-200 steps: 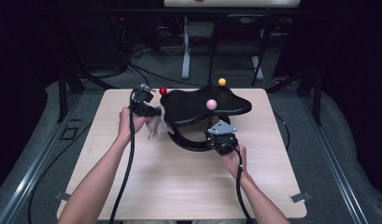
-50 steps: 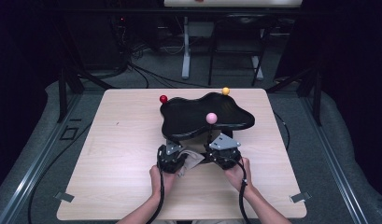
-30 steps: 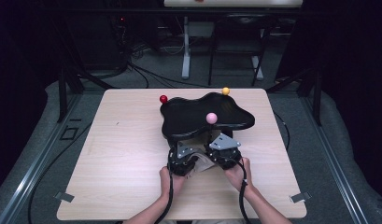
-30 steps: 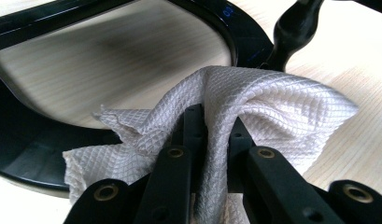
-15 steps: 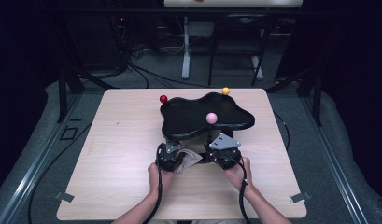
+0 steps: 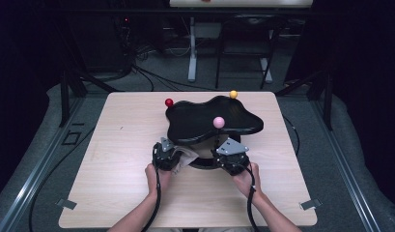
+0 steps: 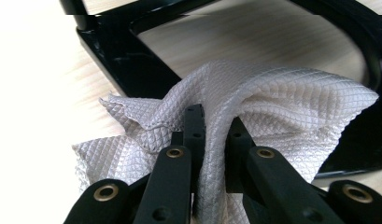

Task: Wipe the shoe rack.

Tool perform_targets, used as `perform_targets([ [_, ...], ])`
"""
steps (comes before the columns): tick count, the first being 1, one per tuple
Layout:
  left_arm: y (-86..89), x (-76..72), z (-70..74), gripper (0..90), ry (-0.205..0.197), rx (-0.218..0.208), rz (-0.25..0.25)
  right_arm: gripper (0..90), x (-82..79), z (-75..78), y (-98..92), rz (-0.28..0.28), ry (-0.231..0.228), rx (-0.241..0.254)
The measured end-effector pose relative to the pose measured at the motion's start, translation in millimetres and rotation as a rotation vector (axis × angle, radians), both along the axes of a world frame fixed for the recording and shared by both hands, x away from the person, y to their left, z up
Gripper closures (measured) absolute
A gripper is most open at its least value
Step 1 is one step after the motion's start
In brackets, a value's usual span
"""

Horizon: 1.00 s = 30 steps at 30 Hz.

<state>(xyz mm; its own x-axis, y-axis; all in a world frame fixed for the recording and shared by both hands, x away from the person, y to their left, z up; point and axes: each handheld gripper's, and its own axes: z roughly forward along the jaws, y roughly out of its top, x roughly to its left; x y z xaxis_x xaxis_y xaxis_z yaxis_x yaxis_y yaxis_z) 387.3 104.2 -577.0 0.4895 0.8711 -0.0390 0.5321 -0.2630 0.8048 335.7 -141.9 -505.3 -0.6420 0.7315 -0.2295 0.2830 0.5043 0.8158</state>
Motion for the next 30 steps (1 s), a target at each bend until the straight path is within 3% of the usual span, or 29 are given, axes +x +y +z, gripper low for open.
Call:
perform_targets([
  [14,21.1,29.6,-0.2,83.0,0.062,0.000,0.040,74.8,0.3,0.0,-0.7,0.005,0.000,0.000],
  [23,31.0,52.1,1.8,83.0,0.089,0.045,0.062,74.8,0.4,0.0,-0.7,0.004,0.000,-0.001],
  [26,36.8,54.8,4.8,83.0,0.091,0.054,0.062,74.8,0.2,-0.1,-0.6,0.004,-0.001,0.000],
  [30,49.5,52.5,16.2,83.2,0.080,0.035,0.058,74.5,0.6,-0.3,-0.9,0.006,-0.002,0.003],
])
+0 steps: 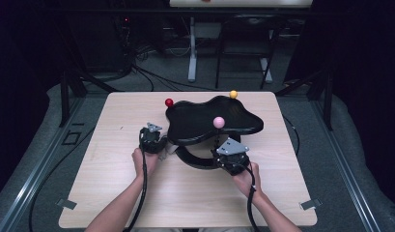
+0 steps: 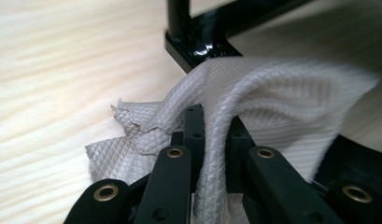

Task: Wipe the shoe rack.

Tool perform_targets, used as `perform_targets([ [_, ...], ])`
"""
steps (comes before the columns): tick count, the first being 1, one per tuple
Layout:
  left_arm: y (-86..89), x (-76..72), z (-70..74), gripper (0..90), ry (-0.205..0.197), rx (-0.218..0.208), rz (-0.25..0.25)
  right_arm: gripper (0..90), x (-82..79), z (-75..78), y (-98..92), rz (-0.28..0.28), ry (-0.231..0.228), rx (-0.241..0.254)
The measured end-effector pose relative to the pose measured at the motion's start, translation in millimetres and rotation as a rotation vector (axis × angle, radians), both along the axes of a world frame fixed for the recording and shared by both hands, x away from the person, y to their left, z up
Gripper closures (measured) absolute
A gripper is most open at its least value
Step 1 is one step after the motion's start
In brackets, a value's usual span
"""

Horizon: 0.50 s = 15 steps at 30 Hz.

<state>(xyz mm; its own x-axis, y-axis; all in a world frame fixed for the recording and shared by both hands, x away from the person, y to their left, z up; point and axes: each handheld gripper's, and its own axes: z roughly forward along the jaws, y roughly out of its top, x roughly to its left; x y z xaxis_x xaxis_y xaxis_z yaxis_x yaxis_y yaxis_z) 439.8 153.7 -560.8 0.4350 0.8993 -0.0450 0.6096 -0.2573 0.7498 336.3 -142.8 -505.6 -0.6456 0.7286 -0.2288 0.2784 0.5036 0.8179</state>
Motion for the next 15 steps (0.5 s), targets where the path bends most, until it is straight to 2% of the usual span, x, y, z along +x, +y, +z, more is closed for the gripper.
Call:
perform_targets([
  [3,11.4,-2.5,8.4,83.2,-0.002,-0.012,0.001,73.9,-0.4,-0.5,0.6,-0.005,-0.002,0.004],
  [7,26.2,-7.7,19.4,83.2,-0.012,-0.007,0.000,69.8,-1.3,-1.1,3.1,-0.018,-0.004,-0.007],
  [15,51.3,-21.6,32.7,83.1,-0.029,-0.020,0.010,69.1,-1.2,-0.9,4.5,-0.032,-0.024,0.007],
])
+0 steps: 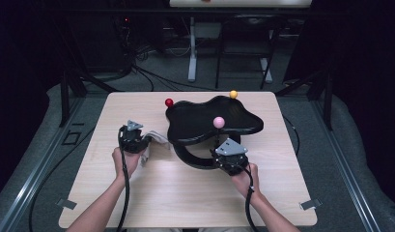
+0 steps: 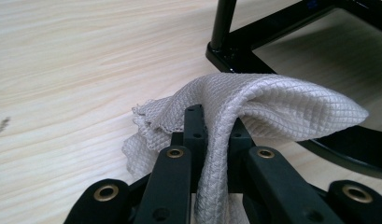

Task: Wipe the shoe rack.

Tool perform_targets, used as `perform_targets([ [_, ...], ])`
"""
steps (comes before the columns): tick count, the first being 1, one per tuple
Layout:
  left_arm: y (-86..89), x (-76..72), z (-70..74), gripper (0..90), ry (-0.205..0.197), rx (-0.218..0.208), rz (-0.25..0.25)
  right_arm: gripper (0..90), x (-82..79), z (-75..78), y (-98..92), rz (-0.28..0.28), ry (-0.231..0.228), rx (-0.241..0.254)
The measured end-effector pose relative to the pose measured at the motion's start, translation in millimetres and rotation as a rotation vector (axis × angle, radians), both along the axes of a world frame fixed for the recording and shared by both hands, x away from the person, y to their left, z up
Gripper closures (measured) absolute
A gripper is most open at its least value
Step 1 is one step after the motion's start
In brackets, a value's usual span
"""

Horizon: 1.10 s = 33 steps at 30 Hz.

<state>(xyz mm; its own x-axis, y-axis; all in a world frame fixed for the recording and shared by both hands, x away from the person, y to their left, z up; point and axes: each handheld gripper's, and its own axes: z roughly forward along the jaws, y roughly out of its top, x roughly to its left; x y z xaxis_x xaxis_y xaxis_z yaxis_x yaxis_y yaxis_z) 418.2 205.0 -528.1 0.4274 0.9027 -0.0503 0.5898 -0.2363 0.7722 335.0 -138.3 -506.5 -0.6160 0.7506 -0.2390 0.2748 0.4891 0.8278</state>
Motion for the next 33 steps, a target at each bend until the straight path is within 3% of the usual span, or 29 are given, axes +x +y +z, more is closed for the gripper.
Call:
perform_targets([
  [4,9.9,-5.1,8.7,83.1,-0.016,0.002,0.008,68.5,0.0,0.5,2.5,-0.022,-0.020,-0.002],
  [7,18.3,-10.0,12.0,83.1,-0.022,-0.015,0.023,70.0,1.7,-0.7,2.3,-0.020,-0.013,0.017],
  [11,24.8,-16.7,13.5,83.1,-0.025,0.002,0.023,71.4,4.3,-1.3,0.0,-0.020,-0.004,0.031],
  [17,33.5,-24.4,15.8,83.0,-0.021,0.007,0.025,72.9,7.2,-0.3,-10.8,-0.046,0.024,0.037],
  [24,38.3,-27.2,14.5,83.0,-0.011,-0.001,0.028,73.4,5.9,-1.4,-26.9,-0.096,0.025,0.047],
  [29,34.3,-28.7,16.1,83.1,-0.015,0.006,0.014,61.4,6.2,-1.3,-27.6,-0.156,0.005,0.068],
  [33,32.6,-30.1,18.9,83.1,-0.019,-0.008,0.011,71.6,8.9,1.0,-24.3,-0.180,-0.012,0.108],
])
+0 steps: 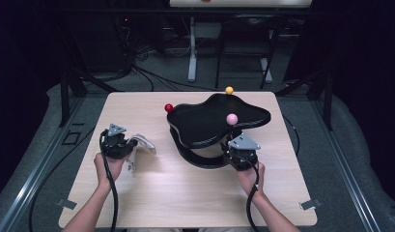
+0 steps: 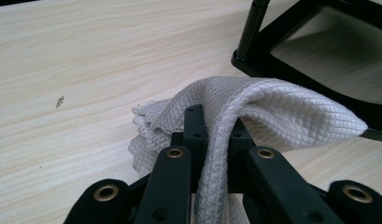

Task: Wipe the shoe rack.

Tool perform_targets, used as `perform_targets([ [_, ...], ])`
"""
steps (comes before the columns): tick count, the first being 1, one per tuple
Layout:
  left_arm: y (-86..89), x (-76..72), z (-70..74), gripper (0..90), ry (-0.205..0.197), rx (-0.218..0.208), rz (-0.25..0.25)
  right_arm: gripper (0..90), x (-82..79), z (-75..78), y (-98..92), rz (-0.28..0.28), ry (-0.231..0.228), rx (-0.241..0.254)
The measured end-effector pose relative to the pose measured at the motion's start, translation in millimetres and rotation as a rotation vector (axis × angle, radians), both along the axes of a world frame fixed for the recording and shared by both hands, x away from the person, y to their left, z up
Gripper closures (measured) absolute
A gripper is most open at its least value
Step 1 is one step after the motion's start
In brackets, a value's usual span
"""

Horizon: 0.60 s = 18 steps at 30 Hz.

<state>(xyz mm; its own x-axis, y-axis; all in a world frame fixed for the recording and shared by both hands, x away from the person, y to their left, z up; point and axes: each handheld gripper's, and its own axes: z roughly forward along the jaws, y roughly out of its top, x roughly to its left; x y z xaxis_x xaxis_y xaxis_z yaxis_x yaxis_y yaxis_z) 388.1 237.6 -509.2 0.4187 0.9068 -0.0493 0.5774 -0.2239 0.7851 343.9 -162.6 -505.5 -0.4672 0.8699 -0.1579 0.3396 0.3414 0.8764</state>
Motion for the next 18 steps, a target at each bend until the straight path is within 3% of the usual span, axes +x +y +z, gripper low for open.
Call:
perform_targets([
  [3,-0.3,-1.6,1.0,83.0,0.002,0.008,-0.009,73.0,0.8,0.9,0.7,0.001,-0.006,-0.003],
  [4,0.0,-2.2,1.6,83.0,0.000,0.013,-0.011,73.5,1.4,1.8,-1.3,0.018,0.011,0.009],
  [11,9.6,-7.9,7.5,83.0,0.019,-0.017,-0.010,74.4,7.3,5.0,-14.4,0.064,0.033,0.005],
  [15,15.1,-14.9,10.9,83.0,0.008,0.000,-0.011,74.0,10.4,6.4,-26.8,0.098,0.041,-0.005],
  [17,18.3,-16.3,12.6,83.0,0.005,-0.013,-0.004,74.2,12.5,5.7,-32.8,0.063,0.026,-0.006],
  [18,19.4,-16.7,12.5,83.0,0.007,-0.016,0.004,74.0,13.4,6.6,-37.3,0.087,0.057,0.010],
])
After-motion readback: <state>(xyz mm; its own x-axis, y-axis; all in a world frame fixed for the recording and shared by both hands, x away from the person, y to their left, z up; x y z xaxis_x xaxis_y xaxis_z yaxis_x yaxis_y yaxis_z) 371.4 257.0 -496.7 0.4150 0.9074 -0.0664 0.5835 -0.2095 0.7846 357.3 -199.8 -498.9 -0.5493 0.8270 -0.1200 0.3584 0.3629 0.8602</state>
